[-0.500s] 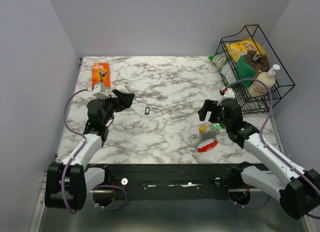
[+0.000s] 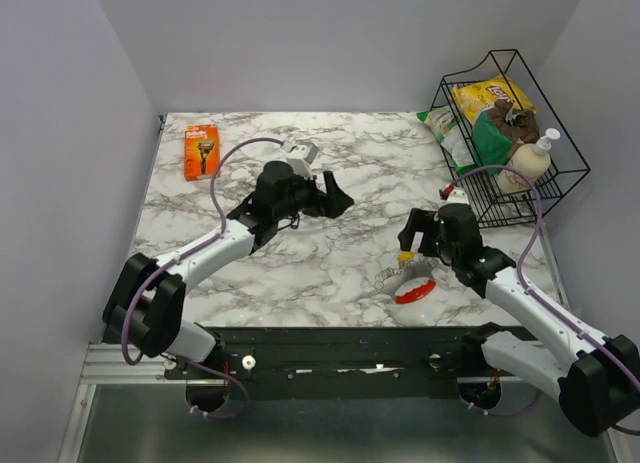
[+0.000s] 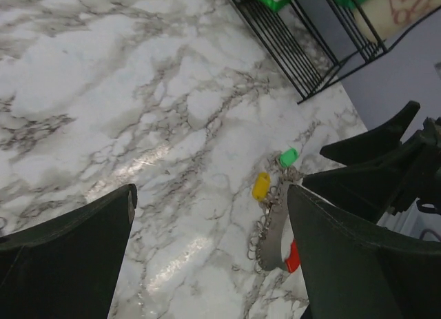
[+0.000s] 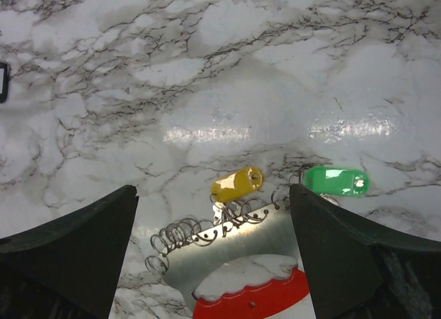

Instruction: Put the keys on the keyring

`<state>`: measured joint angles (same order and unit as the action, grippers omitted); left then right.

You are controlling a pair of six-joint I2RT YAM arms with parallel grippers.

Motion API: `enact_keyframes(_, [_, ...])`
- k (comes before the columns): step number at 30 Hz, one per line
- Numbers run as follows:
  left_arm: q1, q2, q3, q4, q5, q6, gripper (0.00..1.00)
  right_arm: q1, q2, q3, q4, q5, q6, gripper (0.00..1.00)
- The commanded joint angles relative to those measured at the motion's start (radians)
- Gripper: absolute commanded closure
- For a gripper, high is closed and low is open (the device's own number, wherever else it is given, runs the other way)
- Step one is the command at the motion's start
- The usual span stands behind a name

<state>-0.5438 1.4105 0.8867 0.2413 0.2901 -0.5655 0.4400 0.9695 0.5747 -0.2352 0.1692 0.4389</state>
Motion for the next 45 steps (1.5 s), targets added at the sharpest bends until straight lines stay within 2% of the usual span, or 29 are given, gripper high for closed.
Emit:
enact_keyframes(1, [-0.108, 0.132, 0.090, -0.181, -0.037, 0.045, 0.01, 0.000, 0.027, -0.015, -0.067, -0.074, 0.029, 0.02])
enact_keyframes(6, [-0.159, 0.222, 0.158, -0.224, -0.065, 0.052, 0.01, 0.000, 0.055, -0.019, -0.116, -0.148, 0.086, 0.09])
enact_keyframes(10, [-0.159, 0.211, 0.156, -0.240, -0.095, 0.076, 0.01, 0.000, 0.055, -0.041, -0.185, -0.160, 0.153, 0.15])
enact_keyframes(16, [-0.159, 0.202, 0.164, -0.277, -0.120, 0.105, 0.01, 0.000, 0.046, -0.101, -0.167, -0.234, 0.201, 0.24])
enact_keyframes(24, [-0.160, 0.199, 0.153, -0.269, -0.092, 0.098, 0.01, 0.000, 0.139, -0.062, -0.125, -0.226, 0.187, 0.26])
enact_keyframes(32, [-0.160, 0.180, 0.140, -0.264, -0.106, 0.107, 0.01, 0.000, 0.164, -0.084, -0.062, -0.201, 0.184, 0.30])
enact_keyframes(41, [-0.159, 0.179, 0.139, -0.289, -0.137, 0.118, 0.01, 0.000, 0.330, -0.023, 0.016, -0.203, 0.138, 0.31])
enact_keyframes(45, [-0.159, 0.159, 0.138, -0.307, -0.161, 0.128, 0.01, 0.000, 0.414, 0.026, 0.043, -0.262, 0.103, 0.34])
